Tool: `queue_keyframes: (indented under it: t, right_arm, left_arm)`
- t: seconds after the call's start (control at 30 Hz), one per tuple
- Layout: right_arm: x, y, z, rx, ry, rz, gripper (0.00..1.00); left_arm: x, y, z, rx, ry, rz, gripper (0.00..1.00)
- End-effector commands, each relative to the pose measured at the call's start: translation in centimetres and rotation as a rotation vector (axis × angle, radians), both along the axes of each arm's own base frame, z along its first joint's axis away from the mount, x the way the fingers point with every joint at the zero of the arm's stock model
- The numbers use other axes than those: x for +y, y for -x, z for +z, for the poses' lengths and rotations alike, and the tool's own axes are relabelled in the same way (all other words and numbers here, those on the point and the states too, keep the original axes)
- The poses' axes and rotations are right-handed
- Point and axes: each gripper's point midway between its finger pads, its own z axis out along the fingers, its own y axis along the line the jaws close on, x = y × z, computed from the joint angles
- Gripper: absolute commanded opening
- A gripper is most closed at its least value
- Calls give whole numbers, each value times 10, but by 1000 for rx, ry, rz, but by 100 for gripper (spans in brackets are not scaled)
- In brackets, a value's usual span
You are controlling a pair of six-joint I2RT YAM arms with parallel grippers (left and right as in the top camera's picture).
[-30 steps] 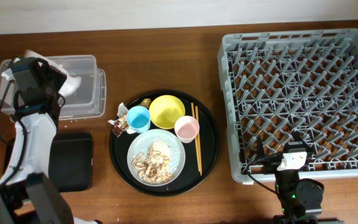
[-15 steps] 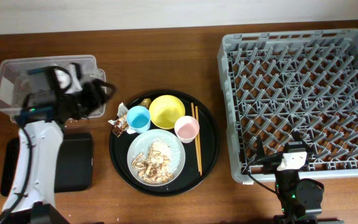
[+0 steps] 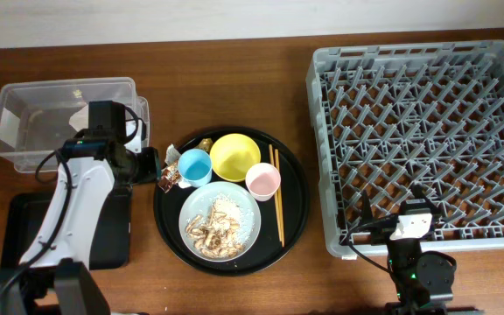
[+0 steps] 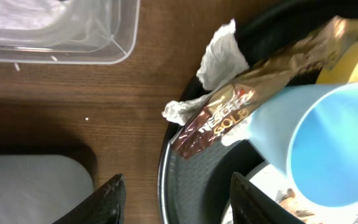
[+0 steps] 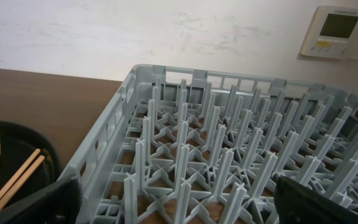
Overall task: Sort waste into correct bins and load items into the dishwasher rack
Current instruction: 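Reach the left gripper back to the gold wrapper and grasp it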
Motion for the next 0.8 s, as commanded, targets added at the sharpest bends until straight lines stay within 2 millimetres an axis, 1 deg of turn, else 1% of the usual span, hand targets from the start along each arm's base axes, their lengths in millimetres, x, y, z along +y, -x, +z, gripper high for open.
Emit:
queue_keyframes:
  t: [0.0,0.03,0.07,0.1,0.17,0.2,0.23,0.3,0.37,0.4,0.47,0.57,0.73,0.77]
  right_arm:
    - [-3,0,-3,4,4,-12,99]
    - [-3,0,-3,4,4,-13,99]
    - [-3,0,-3,4,4,-12,99]
    - [-3,0,-3,4,4,-12,99]
    - [-3,0,-3,4,4,-12,99]
    - [-3,0,-3,4,4,-13,99]
    - [-3,0,-3,4,4,-12,99]
    - [-3,0,-3,4,4,-13,99]
    - [-3,0,-3,4,4,-12,99]
    - [-3,0,-3,4,4,-12,99]
    - [-3,0,-3,4,4,-13,99]
    - [-3,0,-3,4,4,-12,99]
    - [-3,0,-3,4,4,-13,99]
    - [-3,0,-3,4,4,-13,99]
  left_arm:
    - [-3,5,-20,58,-46,-177,54]
    - [-3,5,-25,69,-49,-194,57]
    - [-4,6,-35,94,-53,-232,59]
    - [-4,5,-45,114,-58,-269,59]
    - [-5,4,-57,133,-64,-316,59]
    - [-5,2,-60,131,-67,-332,59]
    - [-5,0,-62,126,-68,-333,59]
    - [-5,-11,-60,81,-74,-337,59]
    - [-19,-13,-59,47,-14,-428,60]
    - [-22,-19,-61,27,-5,-437,63]
    - [-22,-26,-64,7,-9,-437,63]
    - [-26,-32,-63,-22,-7,-448,63]
    - [-43,-33,-63,-31,-14,-494,62]
    - [-43,-33,-63,-29,-20,-495,62]
